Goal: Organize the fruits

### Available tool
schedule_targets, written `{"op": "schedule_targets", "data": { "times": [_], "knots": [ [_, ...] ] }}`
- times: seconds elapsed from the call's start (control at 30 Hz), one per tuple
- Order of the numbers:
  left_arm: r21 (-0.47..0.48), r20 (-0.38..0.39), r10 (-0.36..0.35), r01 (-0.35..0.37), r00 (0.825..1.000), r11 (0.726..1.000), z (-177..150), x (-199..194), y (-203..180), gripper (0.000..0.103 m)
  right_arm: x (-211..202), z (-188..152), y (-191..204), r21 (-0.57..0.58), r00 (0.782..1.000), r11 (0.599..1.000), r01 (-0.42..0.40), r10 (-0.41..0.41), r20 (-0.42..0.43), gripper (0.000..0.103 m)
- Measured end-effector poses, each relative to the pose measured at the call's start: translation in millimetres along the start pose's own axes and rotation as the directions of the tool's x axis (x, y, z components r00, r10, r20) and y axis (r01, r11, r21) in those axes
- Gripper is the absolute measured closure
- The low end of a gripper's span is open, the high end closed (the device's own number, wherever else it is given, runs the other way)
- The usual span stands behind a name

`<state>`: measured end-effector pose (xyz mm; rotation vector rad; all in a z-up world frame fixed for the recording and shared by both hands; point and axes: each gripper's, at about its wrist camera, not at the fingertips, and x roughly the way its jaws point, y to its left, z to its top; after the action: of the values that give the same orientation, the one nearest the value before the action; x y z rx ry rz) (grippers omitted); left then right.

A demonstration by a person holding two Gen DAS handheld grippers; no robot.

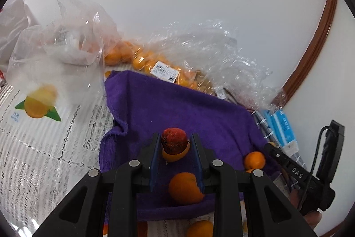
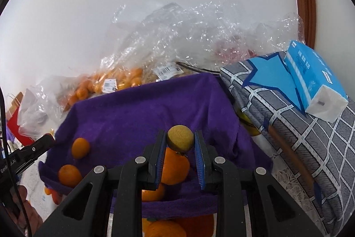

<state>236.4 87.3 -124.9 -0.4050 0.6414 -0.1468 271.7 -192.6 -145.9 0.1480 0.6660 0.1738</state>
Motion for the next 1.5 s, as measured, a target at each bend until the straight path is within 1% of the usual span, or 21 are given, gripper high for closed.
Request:
{"op": "schedule_targets", "data": {
  "times": [0.17,0.23,0.4,0.77,0.83,0.87,1.03,1.1,1.23,1.37,1.5],
  "knots": [
    [0.041,-0.014,0.040,-0.039,0.999,0.998,-4.8,8.9,-5.3,0.077,7.4,-5.0,7.1,-0.029,1.000,1.000,0.001,-0.001,-0.001,0.078],
    [0.046,-0.023,0.040,-0.039,0.999,0.998,-6.1,10.8,-6.4,0.077,10.1,-6.1,9.3,-0.038,1.000,0.999,0.013,-0.013,0.001,0.078],
    [0.069,-0.021,0.049,-0.048,0.999,0.996,-8.7,11.1,-10.8,0.077,10.4,-7.5,9.2,-0.037,1.000,0.999,0.009,-0.008,0.009,0.078],
    [0.053,-0.036,0.056,-0.054,0.998,0.997,-8.2,15.4,-6.8,0.077,10.4,-8.1,9.7,-0.039,1.000,0.999,0.013,-0.012,0.023,0.077],
    [0.057,-0.035,0.058,-0.056,0.998,0.997,-8.9,15.8,-7.4,0.077,10.4,-8.0,10.0,-0.041,1.000,0.999,0.021,-0.020,0.023,0.073],
    [0.060,-0.035,0.061,-0.059,0.998,0.996,-8.9,16.0,-7.7,0.077,10.6,-7.9,9.7,-0.040,0.999,0.999,0.023,-0.022,0.023,0.069],
    [0.060,-0.035,0.056,-0.054,0.998,0.997,-8.7,16.0,-7.8,0.077,8.3,-7.3,8.7,-0.036,0.999,0.999,0.020,-0.019,0.030,0.064],
    [0.059,-0.035,0.056,-0.054,0.998,0.997,-8.7,16.0,-7.7,0.077,6.9,-7.7,10.6,-0.046,0.999,0.998,0.031,-0.029,0.041,0.058],
    [0.058,-0.037,0.054,-0.052,0.998,0.997,-8.4,16.9,-7.4,0.077,4.7,-9.2,15.1,-0.071,0.997,0.996,0.056,-0.052,0.053,0.057],
    [0.062,-0.033,0.047,-0.045,0.998,0.997,-9.2,15.3,-9.0,0.073,2.8,-11.7,19.8,-0.099,0.996,0.993,0.071,-0.065,0.060,0.057],
    [0.077,-0.021,0.052,-0.051,0.998,0.996,-10.2,12.3,-11.9,0.073,-1.4,-13.3,20.5,-0.098,0.995,0.993,0.073,-0.066,0.073,0.057]
  ]
}}
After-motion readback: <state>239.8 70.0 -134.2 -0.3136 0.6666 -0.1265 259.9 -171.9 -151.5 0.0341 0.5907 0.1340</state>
